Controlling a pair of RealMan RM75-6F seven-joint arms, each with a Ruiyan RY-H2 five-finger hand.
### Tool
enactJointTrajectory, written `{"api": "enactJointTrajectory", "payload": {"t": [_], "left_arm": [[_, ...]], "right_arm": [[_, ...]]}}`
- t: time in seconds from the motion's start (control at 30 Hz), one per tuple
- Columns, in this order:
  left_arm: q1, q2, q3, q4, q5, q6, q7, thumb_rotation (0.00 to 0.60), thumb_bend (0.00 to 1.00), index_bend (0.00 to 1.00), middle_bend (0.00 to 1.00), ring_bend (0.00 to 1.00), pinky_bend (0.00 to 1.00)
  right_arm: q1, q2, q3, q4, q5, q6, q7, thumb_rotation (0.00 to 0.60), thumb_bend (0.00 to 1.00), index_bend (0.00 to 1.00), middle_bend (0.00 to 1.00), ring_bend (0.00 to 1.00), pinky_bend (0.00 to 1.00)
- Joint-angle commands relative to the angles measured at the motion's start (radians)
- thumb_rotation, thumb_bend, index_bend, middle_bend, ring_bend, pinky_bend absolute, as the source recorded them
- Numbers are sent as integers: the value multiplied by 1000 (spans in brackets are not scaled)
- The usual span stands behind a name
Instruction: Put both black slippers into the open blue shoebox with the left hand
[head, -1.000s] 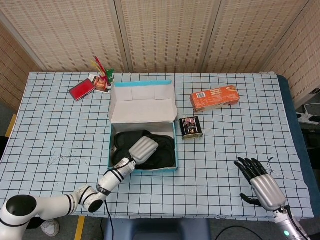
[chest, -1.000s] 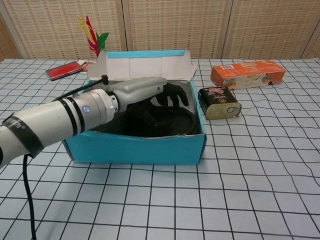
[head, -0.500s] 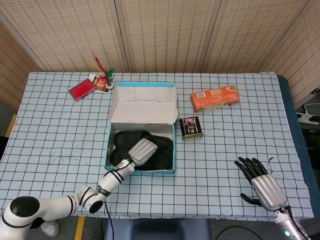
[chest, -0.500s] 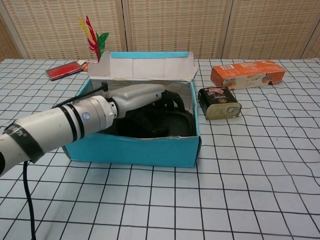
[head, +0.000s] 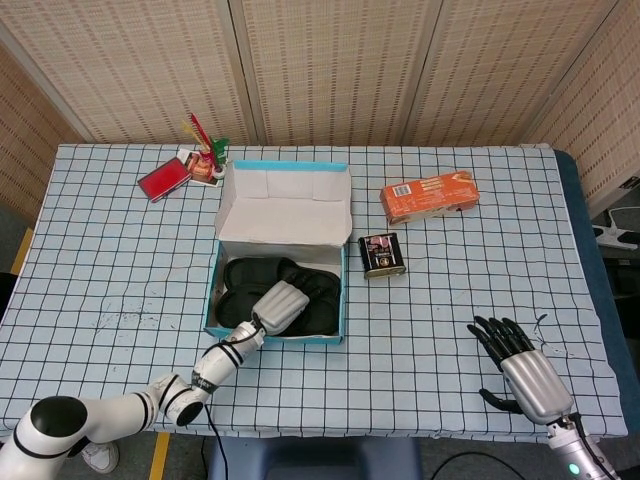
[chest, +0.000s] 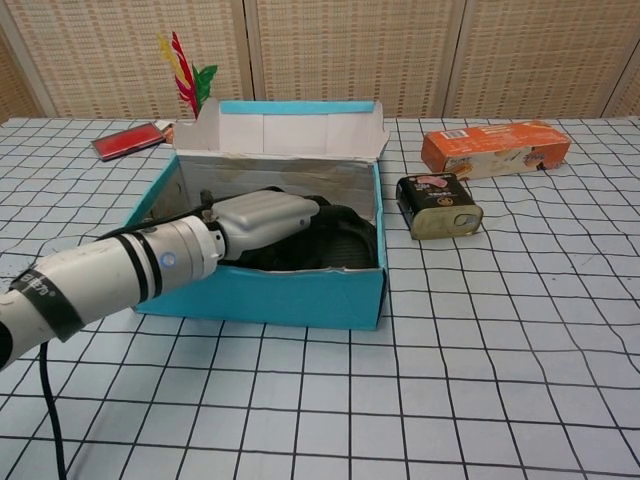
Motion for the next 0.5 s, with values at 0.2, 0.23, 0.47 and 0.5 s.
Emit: {"api": "enactJointTrajectory", "payload": {"t": [0.2, 0.23, 0.47, 0.5], "left_arm": [[9, 46, -33, -94, 44, 84, -51, 600, 412, 11, 50, 1, 79], [11, 64, -42, -124, 58, 105, -81, 600, 413, 4, 46, 0, 78], [25, 153, -82, -237, 70, 161, -122, 600, 412, 0, 23, 0, 69], [29, 164, -87, -251, 68, 169, -126, 600, 412, 0, 19, 0, 66]], "right_arm": [[-1, 3, -1, 1, -3, 4, 6, 600, 108, 0, 0, 0, 0], [-1, 3, -1, 0, -4, 6, 7, 600, 108, 0, 0, 0, 0], [-4, 5, -4, -2, -13, 13, 7, 600, 108, 0, 0, 0, 0], [-4, 6, -4, -2, -15, 14, 7, 600, 108, 0, 0, 0, 0]]}}
